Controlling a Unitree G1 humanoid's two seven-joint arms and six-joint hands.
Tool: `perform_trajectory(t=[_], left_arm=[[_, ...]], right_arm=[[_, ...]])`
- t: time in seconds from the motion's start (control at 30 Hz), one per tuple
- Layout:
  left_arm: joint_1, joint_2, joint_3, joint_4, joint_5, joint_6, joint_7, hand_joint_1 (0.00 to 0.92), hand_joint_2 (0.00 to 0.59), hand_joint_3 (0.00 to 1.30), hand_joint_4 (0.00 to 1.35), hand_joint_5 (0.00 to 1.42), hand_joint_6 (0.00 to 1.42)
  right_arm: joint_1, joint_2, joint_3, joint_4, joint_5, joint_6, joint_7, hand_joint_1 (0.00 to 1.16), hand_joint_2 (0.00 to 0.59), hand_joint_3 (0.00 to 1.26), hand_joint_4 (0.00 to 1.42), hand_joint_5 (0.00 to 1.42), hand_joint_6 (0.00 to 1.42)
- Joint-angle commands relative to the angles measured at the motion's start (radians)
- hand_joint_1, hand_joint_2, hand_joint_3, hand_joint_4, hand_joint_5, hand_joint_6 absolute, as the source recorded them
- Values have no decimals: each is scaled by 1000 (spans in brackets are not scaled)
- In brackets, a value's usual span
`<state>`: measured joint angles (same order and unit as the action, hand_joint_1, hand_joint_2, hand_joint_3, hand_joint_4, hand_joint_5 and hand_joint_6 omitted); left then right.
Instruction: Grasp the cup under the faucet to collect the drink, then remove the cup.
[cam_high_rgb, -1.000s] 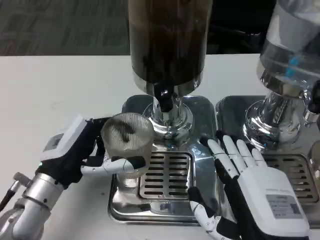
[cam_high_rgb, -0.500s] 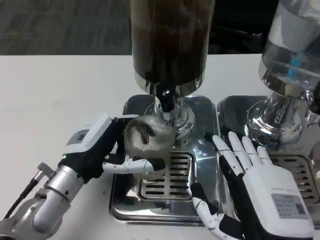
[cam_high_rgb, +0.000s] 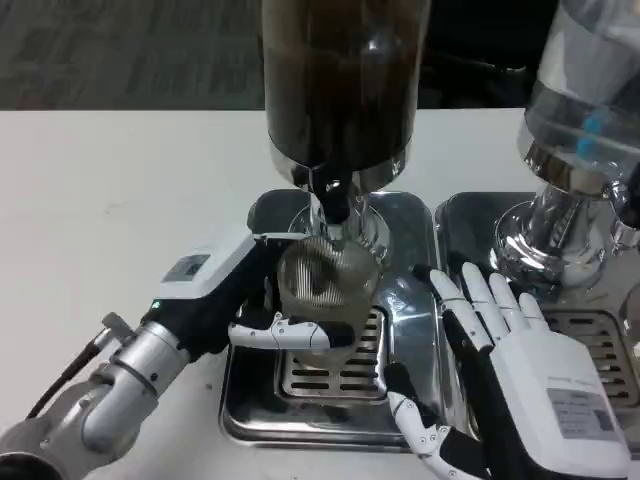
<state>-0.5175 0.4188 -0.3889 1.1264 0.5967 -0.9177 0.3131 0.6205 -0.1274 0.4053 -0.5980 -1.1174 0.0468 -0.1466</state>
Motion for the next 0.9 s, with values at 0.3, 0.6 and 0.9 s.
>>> perform_trajectory(t=[0.3,0.6,0.9], left_arm=[[23,30,-30,-23,12,5,-37,104,46,536,430,518,518],[48,59,-33,-76,35,23,-4,70,34,406,192,308,241],[78,88,-17,-160,68,47,53,52,31,291,0,39,6]], right_arm=[[-14,6,4,-2,1,4,-4,391,444,114,5,0,0],[-21,4,5,3,10,4,0,391,444,123,11,0,0],[-28,7,8,12,16,5,0,392,444,131,12,0,0]])
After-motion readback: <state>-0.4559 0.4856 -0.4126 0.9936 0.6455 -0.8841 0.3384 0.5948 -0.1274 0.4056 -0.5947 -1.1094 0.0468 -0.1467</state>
